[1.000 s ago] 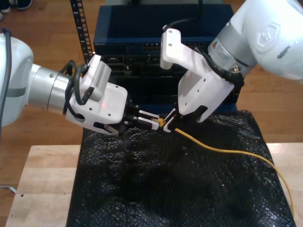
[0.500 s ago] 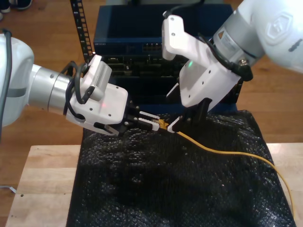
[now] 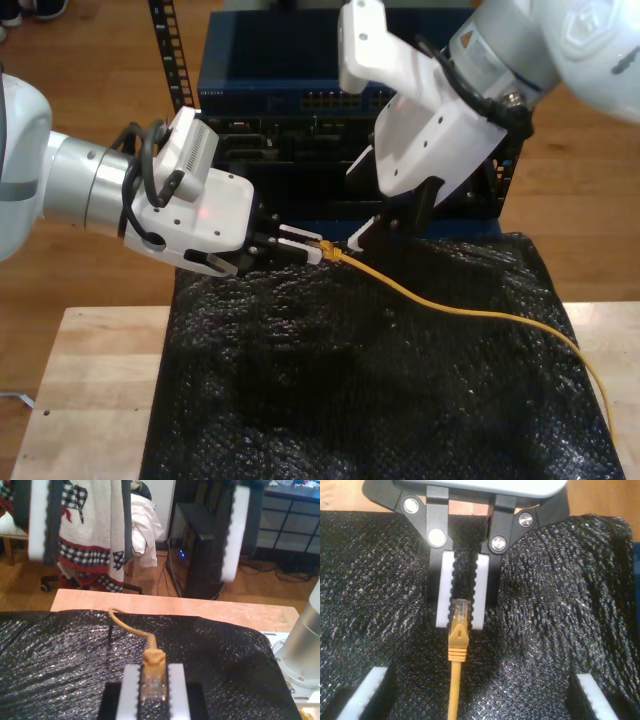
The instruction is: Grab the cable and plug it in
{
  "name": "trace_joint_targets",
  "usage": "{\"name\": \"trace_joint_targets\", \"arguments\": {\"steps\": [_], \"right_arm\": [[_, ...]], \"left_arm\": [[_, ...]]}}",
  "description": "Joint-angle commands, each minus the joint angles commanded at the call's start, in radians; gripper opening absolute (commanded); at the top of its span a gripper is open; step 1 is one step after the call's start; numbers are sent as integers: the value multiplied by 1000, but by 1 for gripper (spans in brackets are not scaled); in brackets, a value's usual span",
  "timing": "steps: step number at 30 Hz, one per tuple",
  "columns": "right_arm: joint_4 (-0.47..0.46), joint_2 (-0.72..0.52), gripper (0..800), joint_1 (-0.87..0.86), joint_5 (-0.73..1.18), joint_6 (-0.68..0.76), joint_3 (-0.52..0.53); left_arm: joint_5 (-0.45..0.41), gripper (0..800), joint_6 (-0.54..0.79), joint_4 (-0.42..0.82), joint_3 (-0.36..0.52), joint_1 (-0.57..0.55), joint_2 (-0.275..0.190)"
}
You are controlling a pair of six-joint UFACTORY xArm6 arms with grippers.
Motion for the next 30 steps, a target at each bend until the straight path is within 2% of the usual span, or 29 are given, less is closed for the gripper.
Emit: {"name": "trace_joint_targets", "arguments": {"steps": [6,11,21,30], "right_arm": [[0,-46,798,2,-2,-43,3],[2,-75,798,3,-3,-71,3],[0,-129,798,57,-118,-152,40],[-2,-210,798,163,-302,-235,121]], "left_arm": [[80,2,-35,-54,-8,29,43],[152,2,-81,-81,-35,57,103],[258,2,-149,-80,-89,69,127],[350,2,-198,-83,-91,126,149]]}}
